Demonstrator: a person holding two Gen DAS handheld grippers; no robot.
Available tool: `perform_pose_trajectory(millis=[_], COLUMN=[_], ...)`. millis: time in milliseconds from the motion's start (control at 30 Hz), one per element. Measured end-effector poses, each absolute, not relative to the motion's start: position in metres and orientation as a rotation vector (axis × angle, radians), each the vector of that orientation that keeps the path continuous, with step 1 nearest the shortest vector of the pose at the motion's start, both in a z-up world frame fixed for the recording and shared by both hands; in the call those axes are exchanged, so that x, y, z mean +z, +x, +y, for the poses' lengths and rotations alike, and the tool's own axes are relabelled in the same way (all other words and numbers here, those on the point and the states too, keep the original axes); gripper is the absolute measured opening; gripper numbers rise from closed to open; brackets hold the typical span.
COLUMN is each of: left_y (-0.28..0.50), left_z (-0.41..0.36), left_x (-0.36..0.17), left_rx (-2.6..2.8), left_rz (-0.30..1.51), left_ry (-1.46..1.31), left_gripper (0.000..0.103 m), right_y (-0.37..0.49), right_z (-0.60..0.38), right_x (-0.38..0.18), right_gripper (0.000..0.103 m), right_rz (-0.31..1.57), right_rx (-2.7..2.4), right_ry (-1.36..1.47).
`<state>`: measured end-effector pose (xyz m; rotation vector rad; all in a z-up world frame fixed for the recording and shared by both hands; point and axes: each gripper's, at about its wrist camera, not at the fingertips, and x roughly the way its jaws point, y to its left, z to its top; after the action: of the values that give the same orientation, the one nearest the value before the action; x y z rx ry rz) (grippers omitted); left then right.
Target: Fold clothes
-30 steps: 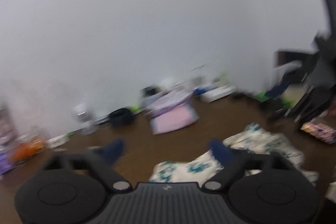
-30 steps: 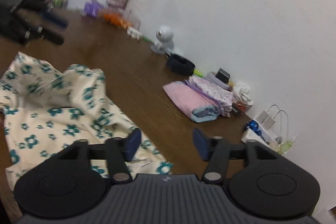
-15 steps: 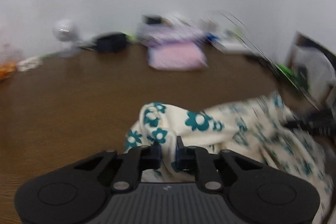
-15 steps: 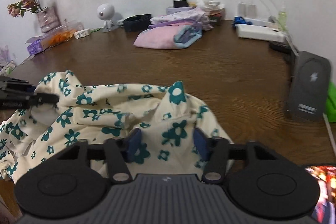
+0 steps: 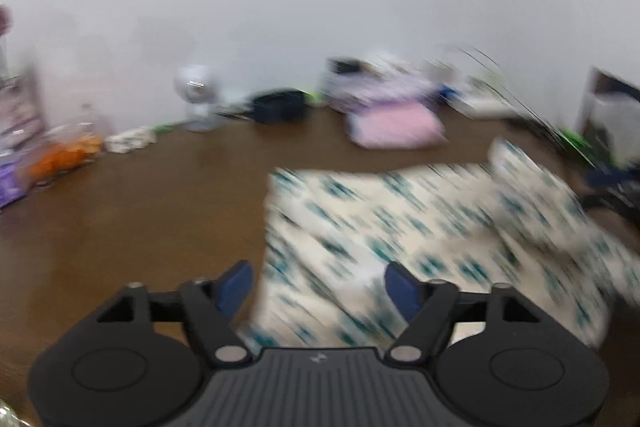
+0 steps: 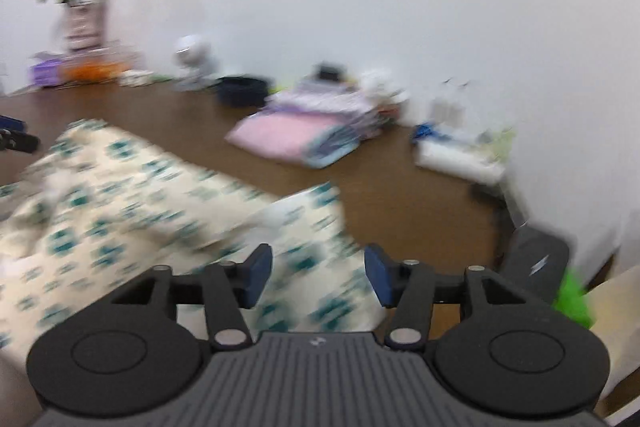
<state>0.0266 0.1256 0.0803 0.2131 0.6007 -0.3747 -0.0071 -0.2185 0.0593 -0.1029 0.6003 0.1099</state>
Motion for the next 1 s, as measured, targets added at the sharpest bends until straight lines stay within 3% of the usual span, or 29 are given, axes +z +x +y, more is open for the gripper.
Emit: perform_pose_trajectory(millis=[67, 133, 200, 233, 367, 433, 500, 567, 633, 667, 700, 933, 967, 1000], left_y=[0.016, 0.018, 0.024, 0.028, 0.052, 0.061, 0.059, 0.049, 0.042, 0.04, 0.044, 0.095, 0.101, 0.108], left_z=[0.11, 0.095, 0.089, 0.091, 0.14, 0.174, 0.197, 0.202, 0.195, 0.188, 0.178, 0.12, 0.122, 0.125], left_x=[0.067, 0.055, 0.049, 0.049, 0.064, 0.073, 0.08, 0.083, 0.083, 0.083, 0.08, 0.039, 0.039, 0.04], left_rx=[-0.392, -0.344, -0.341, -0.334, -0.091, 0.104, 0.237, 0.25, 0.214, 0.17, 0.104, -0.188, -0.194, -0.181], left_rz=[0.613, 0.624, 0.645, 0.652, 0.559, 0.509, 0.477, 0.457, 0.47, 0.48, 0.505, 0.701, 0.689, 0.698], left_ry=[0.276, 0.307, 0.317, 0.311, 0.176, 0.056, -0.022, -0.029, 0.011, 0.034, 0.072, 0.305, 0.302, 0.309], left_gripper=[0.079, 0.076, 0.035, 0.002, 0.003, 0.009, 0.029, 0.06, 0.062, 0.062, 0.063, 0.066, 0.064, 0.061], right_y=[-0.005, 0.0, 0.002, 0.001, -0.008, -0.013, -0.017, -0.023, -0.031, -0.032, -0.03, 0.065, 0.08, 0.094], right_z=[-0.212, -0.201, -0.194, -0.194, -0.204, -0.212, -0.217, -0.216, -0.214, -0.213, -0.211, -0.22, -0.224, -0.227], right_x=[0.05, 0.038, 0.03, 0.028, 0.028, 0.028, 0.03, 0.037, 0.049, 0.055, 0.059, 0.055, 0.05, 0.044], right_gripper=[0.045, 0.029, 0.011, 0.008, 0.003, 0.003, 0.004, 0.007, 0.023, 0.043, 0.048, 0.045, 0.042, 0.033], right_rz=[0.649, 0.695, 0.717, 0.724, 0.742, 0.745, 0.743, 0.733, 0.69, 0.667, 0.648, 0.693, 0.715, 0.739], right_rx=[0.175, 0.196, 0.17, 0.162, 0.097, 0.046, 0.026, 0.033, 0.071, 0.089, 0.107, 0.069, 0.043, 0.016], right_ry=[-0.044, -0.035, -0.047, -0.052, -0.079, -0.082, -0.075, -0.077, -0.073, -0.071, -0.071, 0.006, 0.013, 0.008])
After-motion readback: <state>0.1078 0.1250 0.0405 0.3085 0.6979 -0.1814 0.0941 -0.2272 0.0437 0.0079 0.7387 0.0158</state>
